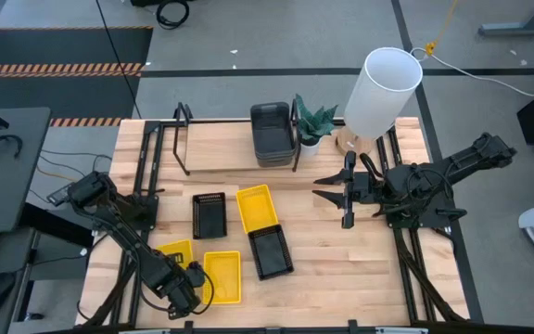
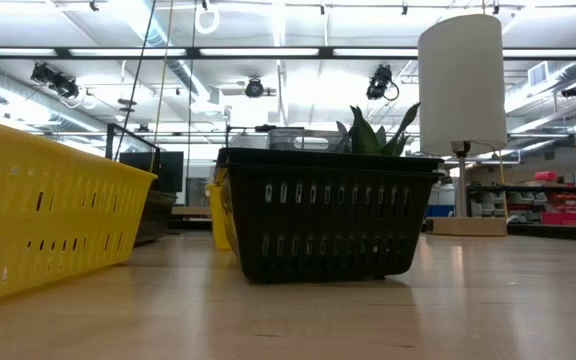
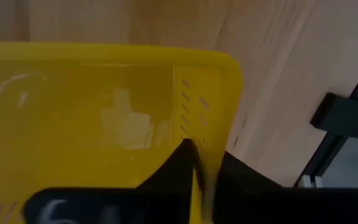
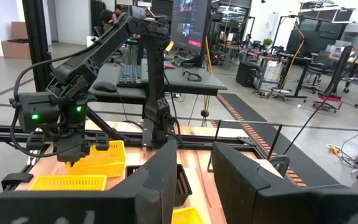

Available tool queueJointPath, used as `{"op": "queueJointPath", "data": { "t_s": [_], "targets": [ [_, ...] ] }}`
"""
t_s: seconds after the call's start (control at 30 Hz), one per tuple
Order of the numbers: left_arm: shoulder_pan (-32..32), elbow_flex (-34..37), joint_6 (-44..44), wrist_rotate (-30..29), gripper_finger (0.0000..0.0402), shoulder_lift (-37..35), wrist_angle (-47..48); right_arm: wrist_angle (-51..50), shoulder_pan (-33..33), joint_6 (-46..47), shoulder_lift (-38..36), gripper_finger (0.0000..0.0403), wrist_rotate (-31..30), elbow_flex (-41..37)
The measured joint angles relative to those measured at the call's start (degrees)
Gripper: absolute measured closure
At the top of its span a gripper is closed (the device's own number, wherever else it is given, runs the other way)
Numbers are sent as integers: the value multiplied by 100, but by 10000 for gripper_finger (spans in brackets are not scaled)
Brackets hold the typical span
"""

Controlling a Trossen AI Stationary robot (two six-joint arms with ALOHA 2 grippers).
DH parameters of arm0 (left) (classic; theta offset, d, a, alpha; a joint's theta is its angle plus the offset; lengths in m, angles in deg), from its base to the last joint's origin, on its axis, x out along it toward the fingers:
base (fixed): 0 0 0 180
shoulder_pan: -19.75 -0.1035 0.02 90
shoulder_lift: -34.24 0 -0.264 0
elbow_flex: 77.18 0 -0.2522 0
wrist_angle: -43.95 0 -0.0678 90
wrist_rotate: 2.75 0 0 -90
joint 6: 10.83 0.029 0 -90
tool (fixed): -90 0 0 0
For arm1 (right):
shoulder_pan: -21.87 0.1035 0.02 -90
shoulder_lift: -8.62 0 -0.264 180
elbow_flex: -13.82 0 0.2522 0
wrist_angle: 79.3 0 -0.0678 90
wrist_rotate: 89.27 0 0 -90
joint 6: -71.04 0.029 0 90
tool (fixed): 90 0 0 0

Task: Stack baskets on shelf by color
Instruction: Stack the bottom left yellow bin on top of the bottom right yellow bin

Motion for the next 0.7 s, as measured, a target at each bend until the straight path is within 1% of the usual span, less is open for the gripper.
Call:
{"op": "queueJointPath", "data": {
  "t_s": [0.1,0.2,0.33,0.43,0.57,0.7],
  "targets": [
    [-22,-15,-1,177,393,0,22,0,0,0,0,295,1,0],
    [-40,-116,-7,355,393,-2,34,2,0,0,0,295,2,0],
    [-148,-383,19,744,392,-18,137,2,0,-2,0,295,2,0],
    [-265,-750,189,1112,395,-20,221,2,0,-2,0,295,2,0],
    [-431,-1352,381,1439,395,-20,451,3,0,-2,0,295,2,0],
    [-620,-1961,527,1497,394,-22,940,4,0,-2,0,295,2,0]
  ]
}}
